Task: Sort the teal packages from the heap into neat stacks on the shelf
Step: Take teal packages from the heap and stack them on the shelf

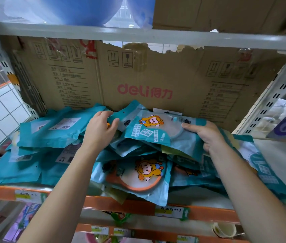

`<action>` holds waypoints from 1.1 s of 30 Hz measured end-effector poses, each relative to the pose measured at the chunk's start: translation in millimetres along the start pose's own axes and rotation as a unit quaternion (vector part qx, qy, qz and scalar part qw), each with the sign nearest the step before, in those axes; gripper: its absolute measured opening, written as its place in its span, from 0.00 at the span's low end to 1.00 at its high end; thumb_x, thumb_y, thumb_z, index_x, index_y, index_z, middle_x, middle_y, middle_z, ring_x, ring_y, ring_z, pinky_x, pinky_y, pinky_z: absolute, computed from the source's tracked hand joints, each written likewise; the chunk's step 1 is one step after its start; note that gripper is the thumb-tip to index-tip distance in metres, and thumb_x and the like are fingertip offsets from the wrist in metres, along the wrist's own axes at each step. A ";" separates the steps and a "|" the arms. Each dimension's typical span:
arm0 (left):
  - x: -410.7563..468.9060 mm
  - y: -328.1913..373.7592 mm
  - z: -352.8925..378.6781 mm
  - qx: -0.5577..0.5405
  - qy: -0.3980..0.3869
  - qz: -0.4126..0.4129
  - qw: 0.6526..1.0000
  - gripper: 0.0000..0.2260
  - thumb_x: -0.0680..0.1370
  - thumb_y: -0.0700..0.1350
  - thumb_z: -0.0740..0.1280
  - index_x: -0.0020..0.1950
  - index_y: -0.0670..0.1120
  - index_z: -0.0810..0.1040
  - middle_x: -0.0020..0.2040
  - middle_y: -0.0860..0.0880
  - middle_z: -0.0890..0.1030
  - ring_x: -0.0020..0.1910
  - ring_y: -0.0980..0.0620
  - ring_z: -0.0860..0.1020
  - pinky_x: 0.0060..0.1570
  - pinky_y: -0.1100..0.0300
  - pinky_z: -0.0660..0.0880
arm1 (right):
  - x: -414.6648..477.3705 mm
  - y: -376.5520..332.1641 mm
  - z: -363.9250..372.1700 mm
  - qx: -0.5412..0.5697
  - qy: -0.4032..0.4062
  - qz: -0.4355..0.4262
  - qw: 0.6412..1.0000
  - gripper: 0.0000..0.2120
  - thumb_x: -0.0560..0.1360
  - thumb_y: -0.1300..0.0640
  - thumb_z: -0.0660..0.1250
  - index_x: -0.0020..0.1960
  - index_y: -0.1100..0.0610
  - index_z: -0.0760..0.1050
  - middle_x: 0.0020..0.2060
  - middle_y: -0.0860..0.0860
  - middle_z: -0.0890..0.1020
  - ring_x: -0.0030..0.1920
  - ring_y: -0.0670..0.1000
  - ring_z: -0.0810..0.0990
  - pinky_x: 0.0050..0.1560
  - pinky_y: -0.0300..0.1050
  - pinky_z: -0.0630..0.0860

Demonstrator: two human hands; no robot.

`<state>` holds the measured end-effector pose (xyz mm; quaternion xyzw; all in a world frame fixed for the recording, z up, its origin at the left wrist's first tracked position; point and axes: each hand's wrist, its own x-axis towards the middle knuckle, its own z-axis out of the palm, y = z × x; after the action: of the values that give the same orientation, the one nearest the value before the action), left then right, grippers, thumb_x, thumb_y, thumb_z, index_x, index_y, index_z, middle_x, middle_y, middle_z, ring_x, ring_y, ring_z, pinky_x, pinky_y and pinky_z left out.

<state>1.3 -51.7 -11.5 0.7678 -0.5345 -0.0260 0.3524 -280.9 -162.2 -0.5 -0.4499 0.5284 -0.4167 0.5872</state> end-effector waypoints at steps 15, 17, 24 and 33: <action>14.7 11.8 -5.3 -0.054 -0.009 -0.065 0.996 0.08 0.81 0.49 0.62 0.50 0.46 0.70 0.44 0.45 0.75 0.43 0.46 0.72 0.41 0.53 0.67 | -16.5 -5.3 -22.2 0.078 -0.067 0.042 0.994 0.10 0.73 0.65 0.69 0.55 0.60 0.78 0.46 0.59 0.84 0.42 0.57 0.85 0.35 0.53 0.82; 15.6 7.6 -6.3 -0.113 0.036 -0.092 0.989 0.10 0.81 0.49 0.61 0.50 0.42 0.71 0.44 0.45 0.75 0.43 0.46 0.72 0.41 0.54 0.67 | -21.4 -7.0 -23.5 0.094 -0.066 0.059 0.992 0.09 0.74 0.62 0.68 0.55 0.59 0.78 0.43 0.58 0.85 0.38 0.55 0.85 0.33 0.50 0.82; 10.9 2.1 -3.6 -0.554 0.034 -0.247 0.794 0.07 0.80 0.45 0.66 0.48 0.43 0.71 0.48 0.43 0.81 0.40 0.49 0.83 0.35 0.58 0.80 | -42.6 2.5 -13.1 0.316 -0.047 0.038 0.947 0.25 0.71 0.52 0.69 0.66 0.59 0.73 0.55 0.59 0.83 0.52 0.58 0.84 0.47 0.54 0.82; 6.2 8.1 -0.7 -0.599 0.006 -0.275 0.752 0.06 0.71 0.39 0.76 0.40 0.42 0.79 0.36 0.46 0.80 0.42 0.47 0.76 0.40 0.61 0.76 | -53.3 26.6 4.3 0.495 -0.101 -0.063 0.860 0.41 0.68 0.34 0.70 0.74 0.53 0.65 0.68 0.61 0.73 0.67 0.68 0.71 0.64 0.73 0.65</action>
<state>-2.3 -58.0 -4.3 0.5133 -0.1729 -0.4324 0.7209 -281.2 -103.8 -13.0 -0.1714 0.1607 -0.6120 0.7552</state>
